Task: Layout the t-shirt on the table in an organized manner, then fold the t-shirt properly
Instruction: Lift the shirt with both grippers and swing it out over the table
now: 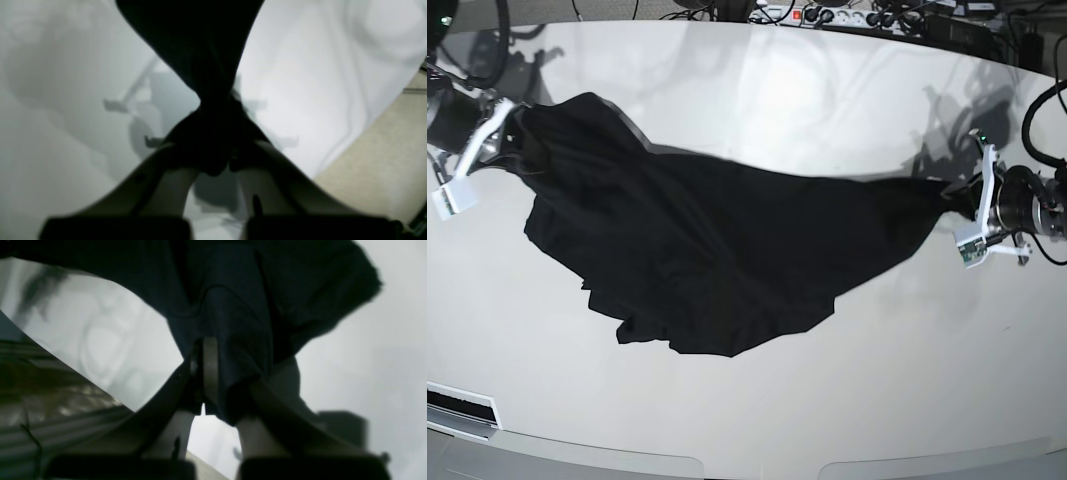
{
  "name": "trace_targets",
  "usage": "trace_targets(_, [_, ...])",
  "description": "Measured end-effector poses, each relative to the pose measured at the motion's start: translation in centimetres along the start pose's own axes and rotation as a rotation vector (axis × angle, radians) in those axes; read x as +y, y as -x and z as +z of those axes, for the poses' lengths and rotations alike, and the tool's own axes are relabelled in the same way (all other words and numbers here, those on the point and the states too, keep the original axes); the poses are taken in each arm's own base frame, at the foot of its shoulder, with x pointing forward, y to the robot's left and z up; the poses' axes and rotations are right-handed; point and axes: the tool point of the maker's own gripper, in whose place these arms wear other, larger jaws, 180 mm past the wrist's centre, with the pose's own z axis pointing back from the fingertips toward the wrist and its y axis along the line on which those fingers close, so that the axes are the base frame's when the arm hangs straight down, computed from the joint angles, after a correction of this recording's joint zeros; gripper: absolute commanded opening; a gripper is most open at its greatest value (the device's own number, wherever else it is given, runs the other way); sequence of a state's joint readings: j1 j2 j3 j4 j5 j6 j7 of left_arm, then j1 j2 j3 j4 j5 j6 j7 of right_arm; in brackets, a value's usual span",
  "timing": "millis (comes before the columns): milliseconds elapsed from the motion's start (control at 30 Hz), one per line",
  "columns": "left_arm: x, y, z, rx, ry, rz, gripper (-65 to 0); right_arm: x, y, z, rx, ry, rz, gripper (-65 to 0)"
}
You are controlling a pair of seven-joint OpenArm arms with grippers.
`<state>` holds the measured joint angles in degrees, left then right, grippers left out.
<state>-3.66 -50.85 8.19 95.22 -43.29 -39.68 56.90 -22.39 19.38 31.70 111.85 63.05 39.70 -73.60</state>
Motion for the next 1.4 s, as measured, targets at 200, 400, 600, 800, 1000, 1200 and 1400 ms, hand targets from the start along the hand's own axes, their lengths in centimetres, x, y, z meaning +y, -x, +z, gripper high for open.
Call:
trace_targets(200, [-3.7,3.9,1.3,0.141,0.132,0.023,-65.0,0.4,4.1,2.4,0.144,-0.037,0.0,-65.0])
trace_targets(400, [-8.2,6.6,2.4,0.245,0.296,0.056,-65.0,2.2,6.8,3.8,0.227,-0.123,-0.046,-65.0])
trace_targets(600, [-7.4,3.1,2.1,0.045,0.264,0.066,-65.0,2.2,5.8,3.5,0.176,-0.124,-0.047,-65.0])
trace_targets(800, [10.7,-14.2,13.5,-0.396,-0.484,-0.225,-65.0,-3.2,-13.3,7.0,-0.298,0.213,0.298,-65.0])
trace_targets(1000, [16.2,-20.9,30.7,-0.643,-0.821,-0.178,-65.0,-1.0,-20.7,16.8,-0.539,0.476,0.565,-65.0])
trace_targets(1200, [15.4,-14.8,19.3,-0.439,-0.469,-0.051,-65.0,-1.6,-16.1,12.6,-0.376,0.309,0.451,-65.0])
trace_targets(1400, [11.7,-3.7,8.7,-0.153,-0.176,0.179,-65.0,-2.3,-5.7,5.4,-0.054,0.125,0.181,-65.0])
